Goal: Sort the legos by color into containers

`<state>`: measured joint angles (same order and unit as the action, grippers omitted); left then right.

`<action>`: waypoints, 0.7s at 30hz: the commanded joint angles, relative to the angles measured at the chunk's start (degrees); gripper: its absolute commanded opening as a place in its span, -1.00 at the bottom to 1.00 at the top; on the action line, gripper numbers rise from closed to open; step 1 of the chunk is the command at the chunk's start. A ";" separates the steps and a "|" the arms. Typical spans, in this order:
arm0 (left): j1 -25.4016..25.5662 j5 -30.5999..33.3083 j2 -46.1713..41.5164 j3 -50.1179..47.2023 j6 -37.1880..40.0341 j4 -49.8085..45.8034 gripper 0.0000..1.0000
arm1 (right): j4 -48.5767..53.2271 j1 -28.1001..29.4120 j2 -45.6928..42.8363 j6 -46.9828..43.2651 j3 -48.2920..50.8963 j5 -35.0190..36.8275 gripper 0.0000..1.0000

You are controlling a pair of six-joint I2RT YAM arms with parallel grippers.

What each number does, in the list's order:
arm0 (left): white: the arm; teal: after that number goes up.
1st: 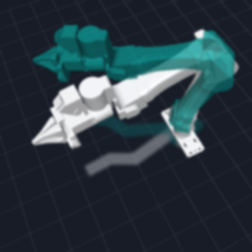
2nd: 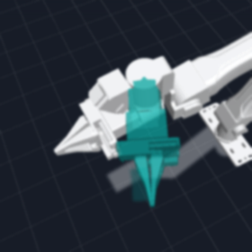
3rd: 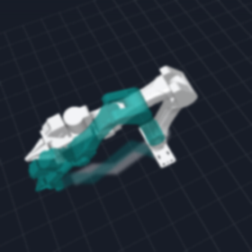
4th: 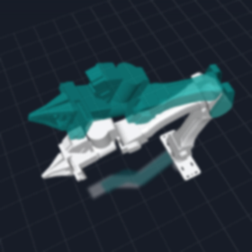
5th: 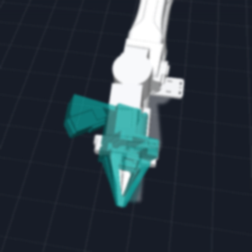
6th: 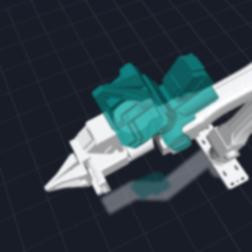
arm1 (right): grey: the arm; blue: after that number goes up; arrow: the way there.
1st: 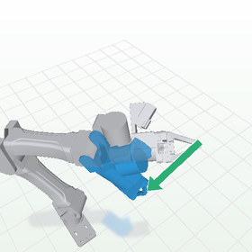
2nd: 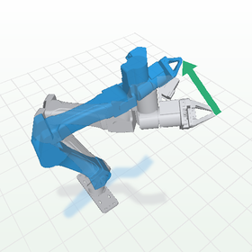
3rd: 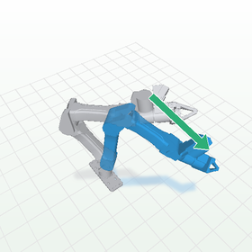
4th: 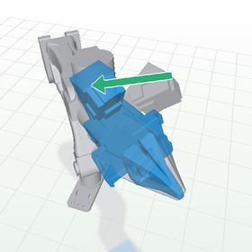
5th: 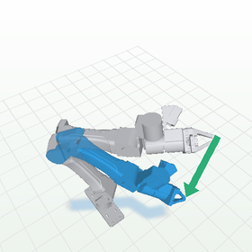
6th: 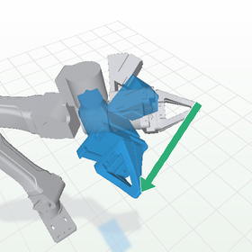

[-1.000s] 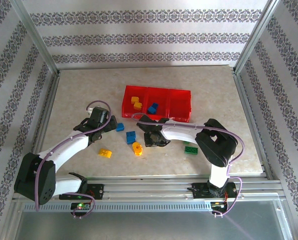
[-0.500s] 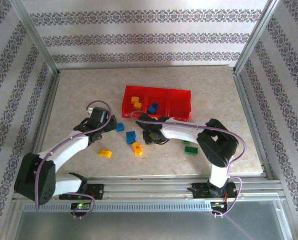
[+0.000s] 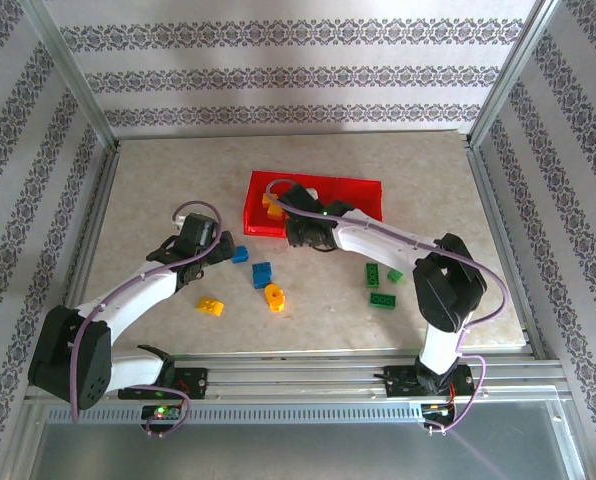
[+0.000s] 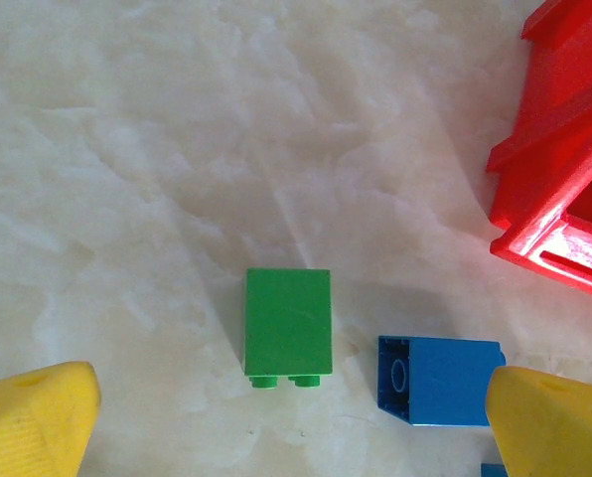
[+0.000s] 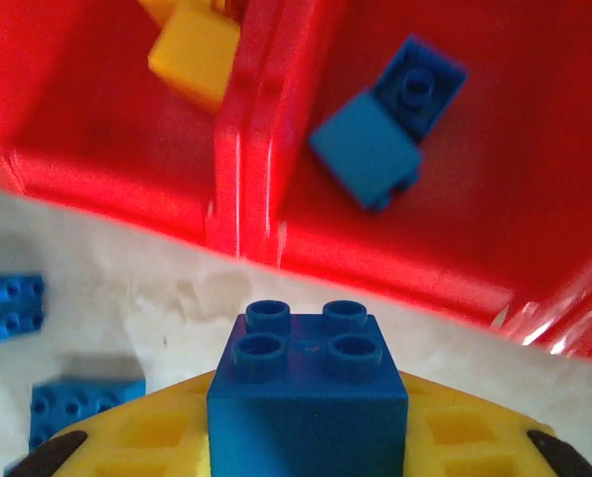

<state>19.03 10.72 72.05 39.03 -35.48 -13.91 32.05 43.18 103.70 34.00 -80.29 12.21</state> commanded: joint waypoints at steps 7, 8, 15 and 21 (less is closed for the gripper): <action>-0.82 -0.61 -1.69 -0.71 -0.78 0.16 0.99 | 1.41 -5.31 8.24 -6.85 -9.61 4.32 -0.69; -0.86 -0.47 -1.95 -0.79 -0.81 0.11 0.99 | 1.43 -5.73 9.05 -7.17 -10.23 4.52 -0.68; -1.09 -0.25 -2.68 -1.06 -0.54 -0.23 0.99 | 1.95 -7.49 13.34 -8.55 -13.60 4.84 -0.59; -1.20 -0.12 -2.89 -1.28 -0.51 -0.46 0.99 | 2.22 -7.61 14.16 -8.78 -14.37 5.04 -0.34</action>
<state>18.72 10.52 70.32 38.46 -35.64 -13.93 33.26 35.73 117.08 26.48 -92.66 15.70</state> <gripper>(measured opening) 0.995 0.320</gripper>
